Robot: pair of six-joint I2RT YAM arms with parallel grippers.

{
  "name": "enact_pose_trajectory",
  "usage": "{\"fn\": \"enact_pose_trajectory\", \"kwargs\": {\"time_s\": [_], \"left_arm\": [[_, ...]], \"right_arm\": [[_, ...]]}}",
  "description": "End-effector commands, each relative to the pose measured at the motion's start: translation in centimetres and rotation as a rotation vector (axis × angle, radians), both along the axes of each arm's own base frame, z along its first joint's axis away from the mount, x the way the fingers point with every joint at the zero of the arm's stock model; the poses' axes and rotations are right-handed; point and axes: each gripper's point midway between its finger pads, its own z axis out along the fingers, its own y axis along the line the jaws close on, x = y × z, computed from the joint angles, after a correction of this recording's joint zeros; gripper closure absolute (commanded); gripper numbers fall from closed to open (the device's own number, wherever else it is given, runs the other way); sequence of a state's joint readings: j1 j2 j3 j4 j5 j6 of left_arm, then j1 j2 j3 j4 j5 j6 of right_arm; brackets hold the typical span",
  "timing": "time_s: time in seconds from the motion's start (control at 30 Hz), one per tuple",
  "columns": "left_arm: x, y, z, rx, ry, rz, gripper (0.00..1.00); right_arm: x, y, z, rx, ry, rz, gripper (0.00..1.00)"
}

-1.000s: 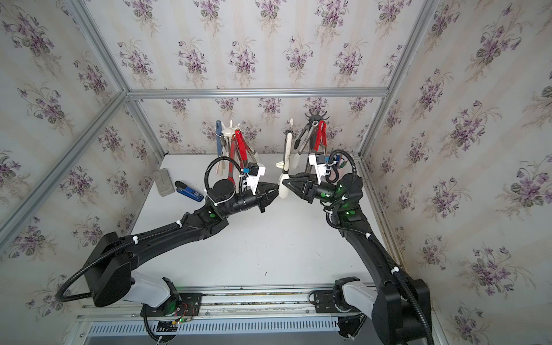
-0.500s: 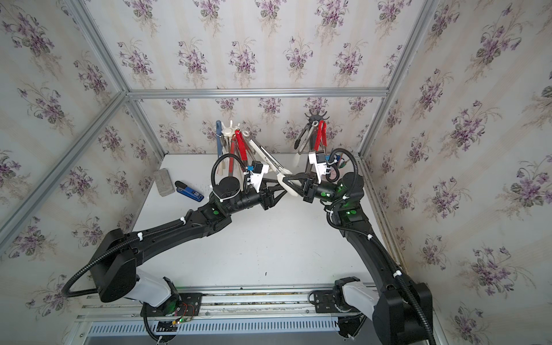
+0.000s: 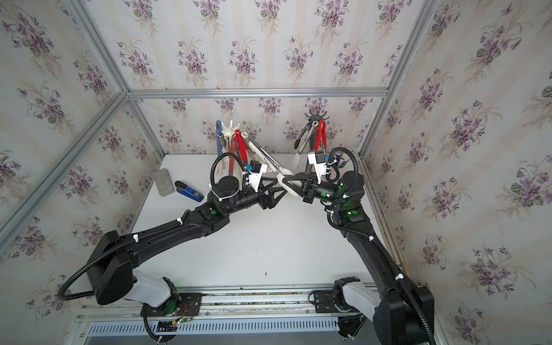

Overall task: Hang food tongs on kitchen utensil racks
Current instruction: Pick up the food tongs from the center of the board, then place the food tongs at the center of the board.

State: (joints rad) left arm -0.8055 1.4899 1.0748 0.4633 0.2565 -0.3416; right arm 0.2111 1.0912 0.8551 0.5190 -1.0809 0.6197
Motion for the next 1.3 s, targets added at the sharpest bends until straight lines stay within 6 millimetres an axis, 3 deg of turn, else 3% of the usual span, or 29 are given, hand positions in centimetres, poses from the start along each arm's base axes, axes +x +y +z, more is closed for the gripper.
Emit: {"fn": "enact_pose_trajectory", "kwargs": {"time_s": [0.0, 0.2, 0.4, 0.67, 0.87, 1.0, 1.27], "left_arm": [[-0.6, 0.1, 2.0, -0.04, -0.05, -0.02, 0.17], [-1.0, 1.1, 2.4, -0.038, -0.052, 0.0, 0.05], [-2.8, 2.6, 3.0, 0.006, -0.06, -0.015, 0.01], [-4.6, 5.6, 4.4, 0.055, -0.096, 0.032, 0.01], [-5.9, 7.8, 5.8, 0.111, -0.136, 0.063, 0.01], [-6.1, 9.4, 6.4, 0.131, -0.151, 0.119, 0.01], [-6.0, 10.7, 6.3, 0.145, -0.155, 0.173, 0.01]], "right_arm": [[1.0, -0.4, 0.5, -0.014, -0.05, -0.076, 1.0], [1.9, -1.0, 0.4, -0.051, -0.061, -0.15, 1.0], [3.6, -2.6, -2.3, -0.178, 0.0, -0.307, 1.0], [3.6, -4.3, -8.6, -0.295, 0.163, -0.415, 1.0], [2.2, -4.7, -15.2, -0.382, 0.296, -0.405, 1.0], [1.6, -5.4, -19.5, -0.448, 0.359, -0.439, 1.0], [1.1, -6.1, -25.4, -0.541, 0.414, -0.508, 1.0]]}}
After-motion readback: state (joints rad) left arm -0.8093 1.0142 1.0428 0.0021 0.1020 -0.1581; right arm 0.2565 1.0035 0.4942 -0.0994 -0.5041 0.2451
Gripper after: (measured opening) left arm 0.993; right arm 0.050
